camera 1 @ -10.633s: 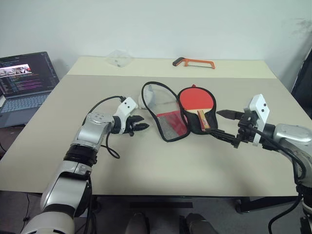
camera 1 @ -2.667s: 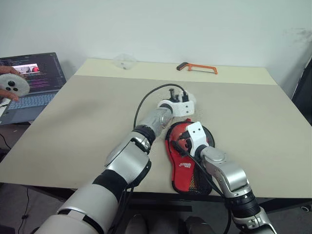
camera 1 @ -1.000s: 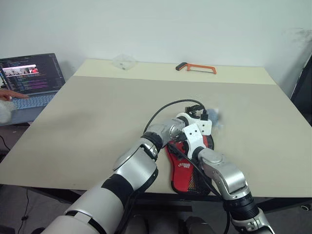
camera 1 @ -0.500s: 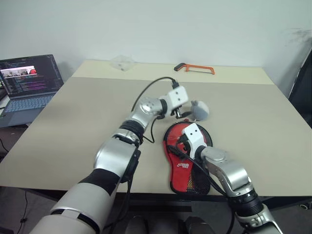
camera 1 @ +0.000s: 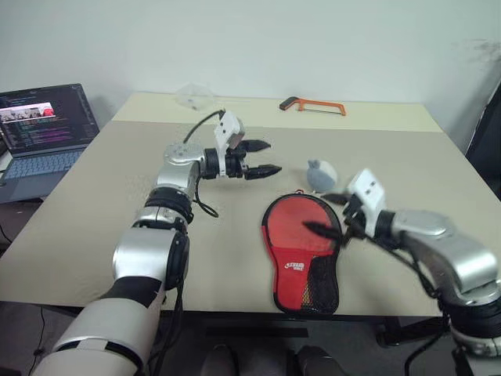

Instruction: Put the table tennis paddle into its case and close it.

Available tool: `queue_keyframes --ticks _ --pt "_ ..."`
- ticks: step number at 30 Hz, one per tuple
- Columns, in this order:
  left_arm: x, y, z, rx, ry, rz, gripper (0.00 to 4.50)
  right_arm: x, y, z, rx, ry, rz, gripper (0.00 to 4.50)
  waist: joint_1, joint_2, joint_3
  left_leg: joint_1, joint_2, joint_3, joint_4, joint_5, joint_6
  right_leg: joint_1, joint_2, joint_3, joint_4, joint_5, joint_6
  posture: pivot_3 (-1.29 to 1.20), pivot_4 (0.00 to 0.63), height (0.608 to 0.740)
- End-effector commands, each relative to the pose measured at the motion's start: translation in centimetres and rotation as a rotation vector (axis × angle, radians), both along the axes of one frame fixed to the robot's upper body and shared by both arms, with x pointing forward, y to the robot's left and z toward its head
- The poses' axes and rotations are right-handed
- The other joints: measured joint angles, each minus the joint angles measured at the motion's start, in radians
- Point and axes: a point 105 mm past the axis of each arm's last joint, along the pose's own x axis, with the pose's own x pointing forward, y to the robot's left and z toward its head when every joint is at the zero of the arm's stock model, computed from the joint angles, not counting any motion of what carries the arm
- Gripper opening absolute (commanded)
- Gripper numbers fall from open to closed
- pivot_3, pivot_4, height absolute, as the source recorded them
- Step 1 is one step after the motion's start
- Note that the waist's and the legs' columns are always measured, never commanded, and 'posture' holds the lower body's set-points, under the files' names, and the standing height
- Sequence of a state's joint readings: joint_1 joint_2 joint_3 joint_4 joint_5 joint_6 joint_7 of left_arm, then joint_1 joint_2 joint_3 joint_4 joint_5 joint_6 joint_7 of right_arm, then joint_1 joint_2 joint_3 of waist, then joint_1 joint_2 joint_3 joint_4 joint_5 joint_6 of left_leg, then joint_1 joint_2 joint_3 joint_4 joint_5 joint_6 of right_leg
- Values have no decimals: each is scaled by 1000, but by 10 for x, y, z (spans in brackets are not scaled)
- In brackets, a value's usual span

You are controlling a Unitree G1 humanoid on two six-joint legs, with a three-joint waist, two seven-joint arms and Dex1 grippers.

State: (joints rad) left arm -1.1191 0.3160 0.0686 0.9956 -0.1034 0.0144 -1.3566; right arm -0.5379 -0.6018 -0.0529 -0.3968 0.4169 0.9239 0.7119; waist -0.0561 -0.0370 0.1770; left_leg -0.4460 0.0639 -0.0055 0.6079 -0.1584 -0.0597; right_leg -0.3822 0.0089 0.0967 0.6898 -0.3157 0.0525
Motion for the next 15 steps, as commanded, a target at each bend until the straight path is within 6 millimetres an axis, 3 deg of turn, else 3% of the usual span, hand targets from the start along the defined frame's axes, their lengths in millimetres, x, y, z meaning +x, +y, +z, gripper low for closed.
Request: queue_keyframes --ticks 1,5,9,15 --pt "-17 -19 1 -60 10 -59 4034 30 -28 24 71 -74 -162 4500 0 0 0 0 0 0 0 0 0 0 0 0 0 0 0 0 150 740" --pt "-30 -38 -23 -72 28 -18 4034 71 -45 29 122 -103 -363 4500 0 0 0 0 0 0 2 0 0 -1 0 1 2 0 0 0 150 740" --pt "-29 -55 -45 -25 -6 90 4034 103 -50 25 164 -96 -491 4500 1 1 0 0 0 1 2 0 0 -3 0 2 6 0 -1 0 150 740" --pt "-24 -62 -88 150 37 228 4034 128 -28 12 231 -42 -485 4500 -1 2 1 0 0 2 2 0 1 -4 0 3 7 0 -1 0 150 740"
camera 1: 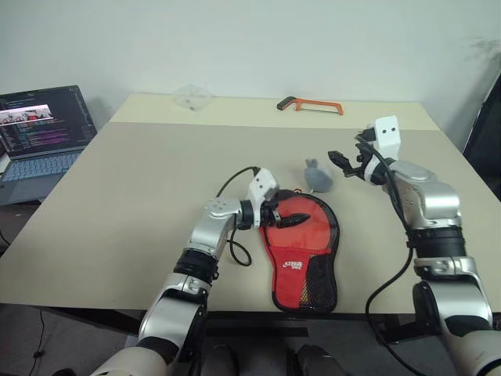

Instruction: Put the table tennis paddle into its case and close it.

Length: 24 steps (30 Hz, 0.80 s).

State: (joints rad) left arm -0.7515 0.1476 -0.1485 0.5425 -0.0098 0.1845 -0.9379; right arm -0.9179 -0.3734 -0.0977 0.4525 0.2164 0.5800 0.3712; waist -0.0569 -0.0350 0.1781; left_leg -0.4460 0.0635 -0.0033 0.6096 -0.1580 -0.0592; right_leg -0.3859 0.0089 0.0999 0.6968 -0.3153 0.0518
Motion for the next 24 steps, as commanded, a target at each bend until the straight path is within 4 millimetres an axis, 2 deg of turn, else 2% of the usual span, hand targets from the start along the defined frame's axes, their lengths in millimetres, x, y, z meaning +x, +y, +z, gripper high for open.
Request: queue_keyframes --ticks 1,6,13,21,24 --pt "1 -5 -7 41 8 58 4034 8 12 13 32 -52 25 4500 0 0 0 0 0 0 0 0 0 0 0 0 0 0 0 0 150 740" --pt "-6 -7 -26 85 88 87 4034 10 24 2 58 -11 69 4500 1 1 0 0 0 0 -1 0 0 0 0 0 0 0 0 0 150 740" --pt "-11 -14 -30 90 140 96 4034 13 35 -14 55 48 85 4500 0 3 -1 2 0 0 0 0 0 1 0 0 1 0 0 0 150 740" --pt "-11 -19 -29 85 152 108 4034 18 42 -2 122 30 112 4500 0 3 -1 2 0 0 0 0 0 1 0 0 1 0 0 0 150 740" --pt "-12 -21 -30 88 152 103 4034 17 45 17 216 -21 151 4500 1 3 -1 2 0 0 0 0 0 1 0 0 1 0 0 0 150 740"
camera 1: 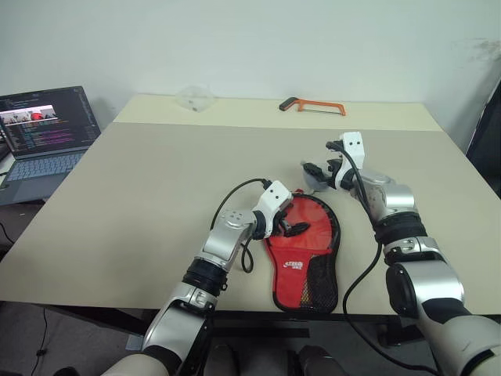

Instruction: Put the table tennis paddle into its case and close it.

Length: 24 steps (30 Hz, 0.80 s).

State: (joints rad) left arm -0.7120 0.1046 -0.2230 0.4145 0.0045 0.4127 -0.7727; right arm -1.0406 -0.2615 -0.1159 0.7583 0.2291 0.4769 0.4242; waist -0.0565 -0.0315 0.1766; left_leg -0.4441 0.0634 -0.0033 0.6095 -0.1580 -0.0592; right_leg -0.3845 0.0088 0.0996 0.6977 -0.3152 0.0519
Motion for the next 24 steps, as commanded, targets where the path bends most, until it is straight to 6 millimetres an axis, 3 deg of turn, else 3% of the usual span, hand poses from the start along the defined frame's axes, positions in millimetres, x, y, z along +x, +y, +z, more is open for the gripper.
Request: queue_keyframes --ticks 1,6,14,21,24 --pt "-7 -6 -16 24 63 -14 4034 0 4 42 116 -130 43 4500 0 0 0 0 0 0 0 0 0 0 0 0 0 0 0 0 150 740" --pt "-10 -8 -17 21 71 -18 4034 -4 6 48 104 -178 87 4500 1 0 0 0 0 0 0 0 0 0 0 0 0 0 0 0 150 740" --pt "-11 -8 -20 32 72 -22 4034 -2 9 5 -171 -133 99 4500 1 0 0 0 0 0 0 0 0 0 0 0 0 0 0 0 150 740" --pt "-11 -8 -19 33 69 -15 4034 6 6 7 -211 -136 67 4500 1 0 0 1 0 0 0 0 0 1 0 0 0 0 0 0 150 740" --pt "-11 -8 -20 38 64 -14 4034 11 -2 -4 -317 -108 16 4500 0 0 0 3 0 0 0 0 0 3 0 0 0 0 0 0 150 740"
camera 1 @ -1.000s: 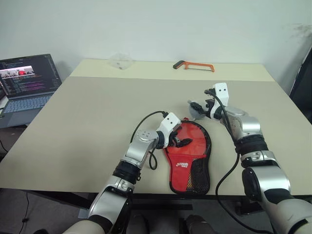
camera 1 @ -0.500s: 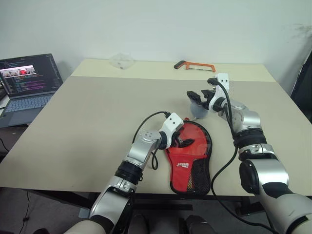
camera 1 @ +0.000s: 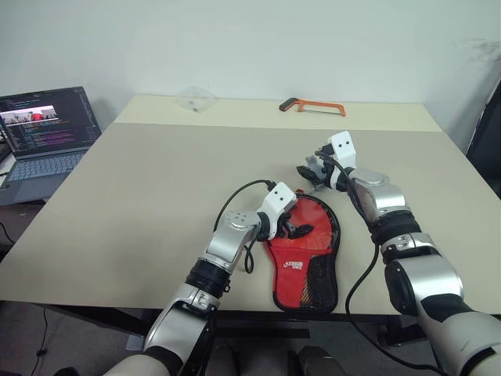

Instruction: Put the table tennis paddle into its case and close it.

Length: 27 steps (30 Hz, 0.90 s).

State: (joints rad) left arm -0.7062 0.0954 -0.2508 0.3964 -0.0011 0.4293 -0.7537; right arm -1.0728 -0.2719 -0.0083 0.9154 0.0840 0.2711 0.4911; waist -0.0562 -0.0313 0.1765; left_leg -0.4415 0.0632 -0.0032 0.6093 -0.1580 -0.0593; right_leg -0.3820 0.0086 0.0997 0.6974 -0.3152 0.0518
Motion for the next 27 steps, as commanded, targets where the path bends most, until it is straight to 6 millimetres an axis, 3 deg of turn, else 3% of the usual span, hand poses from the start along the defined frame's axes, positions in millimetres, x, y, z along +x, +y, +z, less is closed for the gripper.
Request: queue_keyframes --ticks 1,7,11,22,25,27 --pt "-7 -1 -18 32 60 -5 4034 7 -9 5 -111 -36 -59 4500 0 0 0 0 0 0 0 0 0 0 0 0 0 0 0 0 150 740" --pt "-9 -4 -20 37 58 -10 4034 11 -16 -16 -172 19 -135 4500 -1 0 0 3 0 1 -1 0 0 3 0 1 -1 0 0 0 150 740" --pt "-11 -7 -20 34 58 -13 4034 14 -26 -17 -130 22 -225 4500 -1 0 0 6 0 1 -1 0 0 6 0 1 -1 0 0 0 150 740" --pt "-13 -14 -27 46 75 -17 4074 18 -36 -9 -124 -17 -302 999 2 0 0 7 -1 0 -1 0 0 8 -1 0 -2 0 0 0 150 740" --pt "-13 -14 -27 49 78 -18 4074 18 -45 -5 -138 -32 -325 505 3 0 0 7 -2 0 -1 0 0 8 -2 0 -2 0 0 0 150 740" --pt "-13 -14 -28 52 79 -19 4074 18 -55 -5 -160 -35 -342 437 4 0 0 7 -2 0 -1 0 0 8 -2 0 -2 0 0 0 150 740"
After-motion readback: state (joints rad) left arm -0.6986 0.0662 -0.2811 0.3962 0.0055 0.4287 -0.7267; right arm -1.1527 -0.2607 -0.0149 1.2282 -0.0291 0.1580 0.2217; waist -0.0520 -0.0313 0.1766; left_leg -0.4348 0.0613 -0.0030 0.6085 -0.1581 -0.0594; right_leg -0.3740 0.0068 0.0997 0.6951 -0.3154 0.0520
